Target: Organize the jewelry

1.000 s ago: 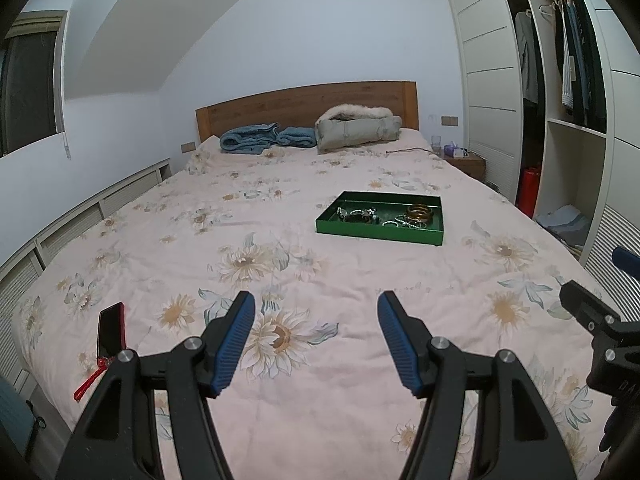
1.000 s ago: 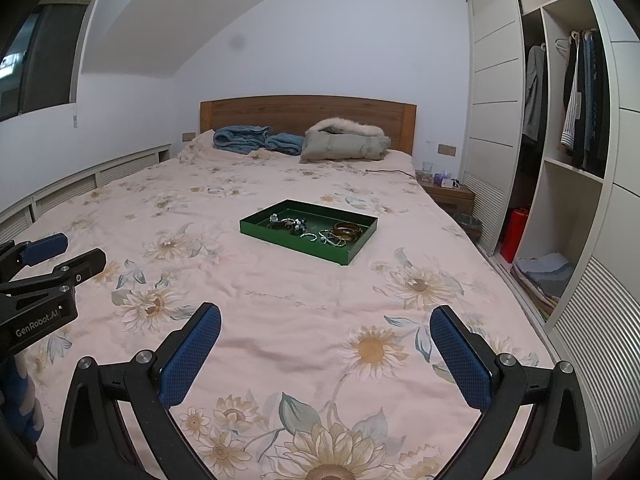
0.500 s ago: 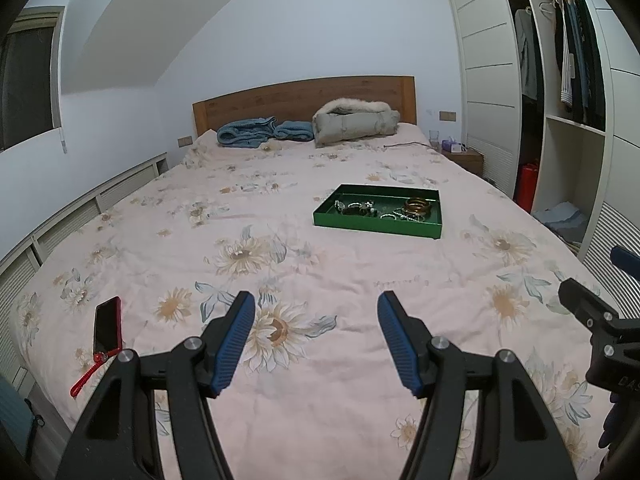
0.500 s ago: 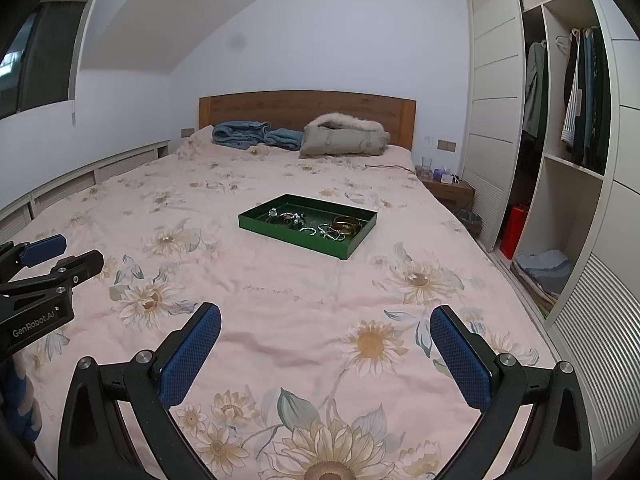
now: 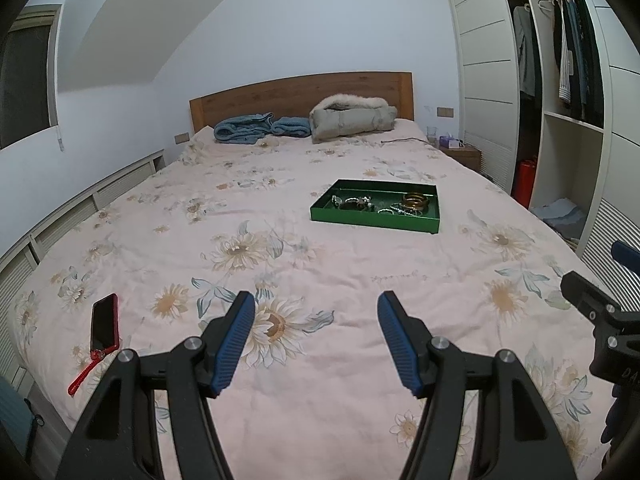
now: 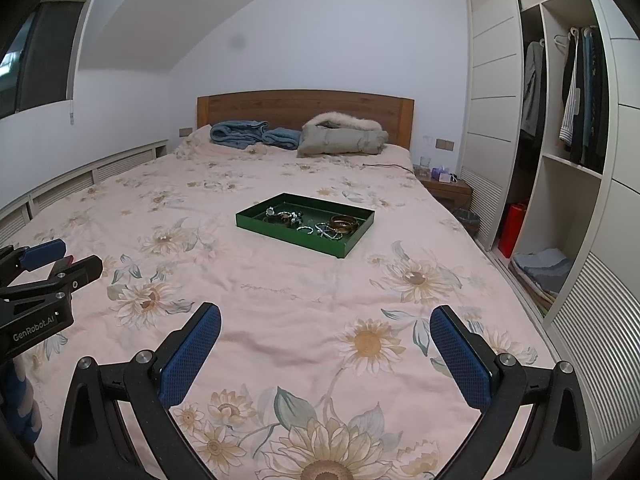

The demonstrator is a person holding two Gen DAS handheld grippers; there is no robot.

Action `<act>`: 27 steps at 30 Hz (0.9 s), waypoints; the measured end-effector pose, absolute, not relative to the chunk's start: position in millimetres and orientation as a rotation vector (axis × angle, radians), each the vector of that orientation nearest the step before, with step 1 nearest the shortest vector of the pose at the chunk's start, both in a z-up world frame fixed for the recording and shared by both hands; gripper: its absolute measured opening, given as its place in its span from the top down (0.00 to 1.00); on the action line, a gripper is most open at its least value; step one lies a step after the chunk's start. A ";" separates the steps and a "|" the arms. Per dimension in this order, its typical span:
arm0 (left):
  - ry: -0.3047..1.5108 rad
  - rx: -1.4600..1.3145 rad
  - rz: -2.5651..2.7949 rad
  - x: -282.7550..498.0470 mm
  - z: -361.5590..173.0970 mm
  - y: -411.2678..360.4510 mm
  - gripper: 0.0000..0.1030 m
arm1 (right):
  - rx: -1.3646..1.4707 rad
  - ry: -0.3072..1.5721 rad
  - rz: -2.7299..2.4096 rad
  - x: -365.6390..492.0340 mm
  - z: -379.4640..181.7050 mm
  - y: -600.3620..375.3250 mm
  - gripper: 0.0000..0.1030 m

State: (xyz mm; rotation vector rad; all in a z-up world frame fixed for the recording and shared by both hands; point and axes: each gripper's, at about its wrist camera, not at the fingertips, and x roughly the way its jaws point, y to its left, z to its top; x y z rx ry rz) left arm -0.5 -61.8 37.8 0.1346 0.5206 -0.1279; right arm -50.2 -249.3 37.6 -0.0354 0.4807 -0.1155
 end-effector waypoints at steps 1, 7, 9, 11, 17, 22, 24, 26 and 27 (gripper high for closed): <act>0.520 0.134 -0.128 -0.6 38.1 -62.0 0.40 | -0.036 0.481 -0.116 -50.3 37.4 -249.2 0.00; 0.526 0.131 -0.130 -0.7 36.7 -63.2 0.40 | -0.037 0.483 -0.117 -50.4 36.8 -249.6 0.00; 0.530 0.130 -0.131 -0.7 35.7 -63.4 0.40 | -0.036 0.483 -0.117 -50.3 37.1 -249.6 0.00; 0.534 0.129 -0.131 0.2 35.1 -63.1 0.40 | -0.037 0.483 -0.118 -50.6 36.8 -249.7 0.00; 0.543 0.127 -0.133 0.4 34.0 -63.8 0.40 | -0.037 0.484 -0.118 -50.7 36.3 -250.1 0.00; 0.547 0.125 -0.134 1.0 33.2 -63.2 0.40 | -0.037 0.485 -0.118 -50.5 36.5 -250.1 0.00; 0.547 0.126 -0.132 1.0 33.0 -63.2 0.40 | -0.038 0.486 -0.118 -51.3 34.7 -250.8 0.00; 0.547 0.125 -0.132 1.1 33.3 -63.1 0.40 | -0.038 0.485 -0.119 -51.2 34.6 -250.8 0.00; 0.548 0.124 -0.132 1.1 33.2 -63.0 0.40 | -0.038 0.485 -0.119 -51.4 34.6 -250.9 0.00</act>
